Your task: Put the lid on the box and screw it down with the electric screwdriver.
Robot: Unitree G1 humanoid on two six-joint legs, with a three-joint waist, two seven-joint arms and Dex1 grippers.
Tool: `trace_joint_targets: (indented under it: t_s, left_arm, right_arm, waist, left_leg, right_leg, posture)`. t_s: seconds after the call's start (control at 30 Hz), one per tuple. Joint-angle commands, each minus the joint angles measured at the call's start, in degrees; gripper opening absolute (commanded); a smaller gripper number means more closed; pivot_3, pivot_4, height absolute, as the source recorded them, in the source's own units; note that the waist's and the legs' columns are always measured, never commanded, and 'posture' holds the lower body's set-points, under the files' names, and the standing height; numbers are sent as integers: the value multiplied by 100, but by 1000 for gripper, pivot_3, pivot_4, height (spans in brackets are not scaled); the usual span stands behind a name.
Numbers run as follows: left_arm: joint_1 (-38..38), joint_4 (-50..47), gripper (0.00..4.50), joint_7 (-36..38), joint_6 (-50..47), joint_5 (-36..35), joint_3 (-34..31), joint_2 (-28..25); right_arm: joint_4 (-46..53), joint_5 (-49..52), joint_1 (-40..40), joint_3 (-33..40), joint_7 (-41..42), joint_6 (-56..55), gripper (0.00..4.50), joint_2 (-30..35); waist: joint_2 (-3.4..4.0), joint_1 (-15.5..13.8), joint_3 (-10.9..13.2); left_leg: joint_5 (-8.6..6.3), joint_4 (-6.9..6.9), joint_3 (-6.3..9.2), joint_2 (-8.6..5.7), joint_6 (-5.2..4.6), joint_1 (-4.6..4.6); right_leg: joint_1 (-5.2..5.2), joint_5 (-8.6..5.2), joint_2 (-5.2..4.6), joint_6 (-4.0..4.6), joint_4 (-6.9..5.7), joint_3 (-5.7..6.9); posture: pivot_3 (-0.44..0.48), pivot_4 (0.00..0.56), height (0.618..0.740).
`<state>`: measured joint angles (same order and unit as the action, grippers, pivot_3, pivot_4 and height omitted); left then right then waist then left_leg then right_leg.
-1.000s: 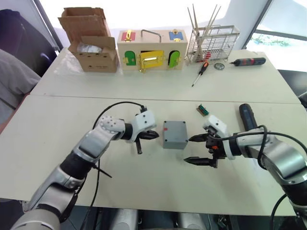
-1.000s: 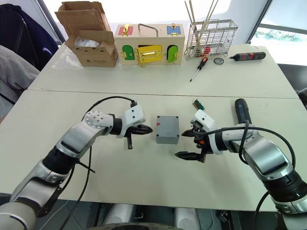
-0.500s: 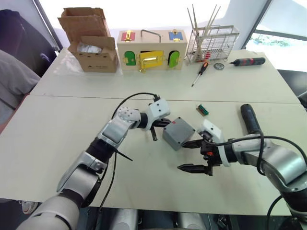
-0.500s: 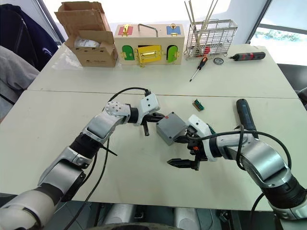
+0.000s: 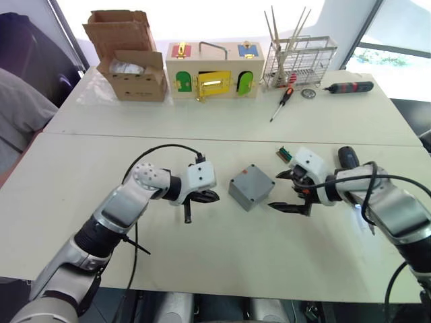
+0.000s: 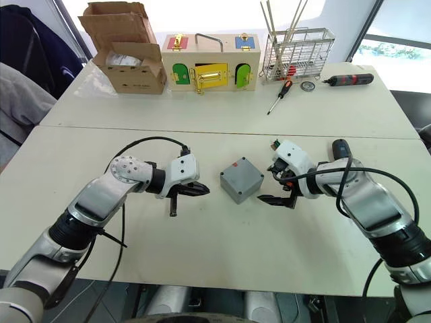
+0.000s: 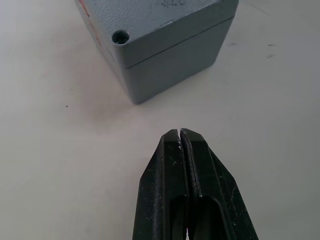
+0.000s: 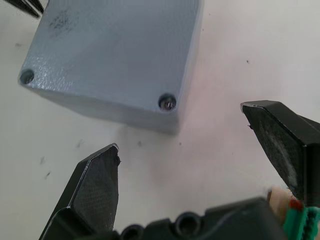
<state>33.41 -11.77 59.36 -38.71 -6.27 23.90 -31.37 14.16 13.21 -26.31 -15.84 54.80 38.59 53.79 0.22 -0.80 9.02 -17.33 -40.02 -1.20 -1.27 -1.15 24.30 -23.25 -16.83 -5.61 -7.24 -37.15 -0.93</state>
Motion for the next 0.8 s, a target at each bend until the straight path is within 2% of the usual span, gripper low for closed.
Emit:
trace_joint_targets:
  t_s: [0.03,0.23,0.47,0.57,0.63,0.8]
  left_arm:
    - [126,173,0,-319,46,82,-15,244]
    - [423,919,0,-844,480,303,-106,752]
    - [409,937,0,-873,578,258,-123,841]
    - [361,874,0,-803,530,380,-6,668]
    - [272,803,0,-721,572,632,151,334]
    - [8,159,0,-273,241,287,105,-47]
  right_arm:
    - [-112,-143,-213,-118,283,-207,4459,-73]
    - [182,174,-100,2,668,149,4459,-102]
    - [577,286,174,171,494,514,4459,-158]
    - [674,234,256,190,380,618,4459,-159]
    - [601,20,329,123,281,486,4459,-99]
    - [475,-141,393,126,238,334,4459,-88]
  waist:
    - [0,5,0]
    - [0,2,0]
    - [0,8,0]
    - [0,13,0]
    - [0,15,0]
    - [0,6,0]
  left_leg:
    - [0,0,0,0,0,0]
    - [0,1,0,0,0,1]
    - [0,3,0,2,0,0]
    - [0,3,0,1,0,0]
    - [0,3,0,2,1,0]
    - [0,5,-1,2,0,0]
  right_leg:
    - [-1,0,0,0,-1,0]
    - [-3,0,0,0,-2,2]
    - [-7,0,0,0,-4,2]
    - [-7,0,0,0,-5,2]
    - [-8,0,0,0,-5,2]
    - [-9,0,1,0,-5,1]
  posture:
    - [0,150,740]
    - [0,150,740]
    - [0,150,740]
    - [0,150,740]
    - [0,150,740]
    - [0,150,740]
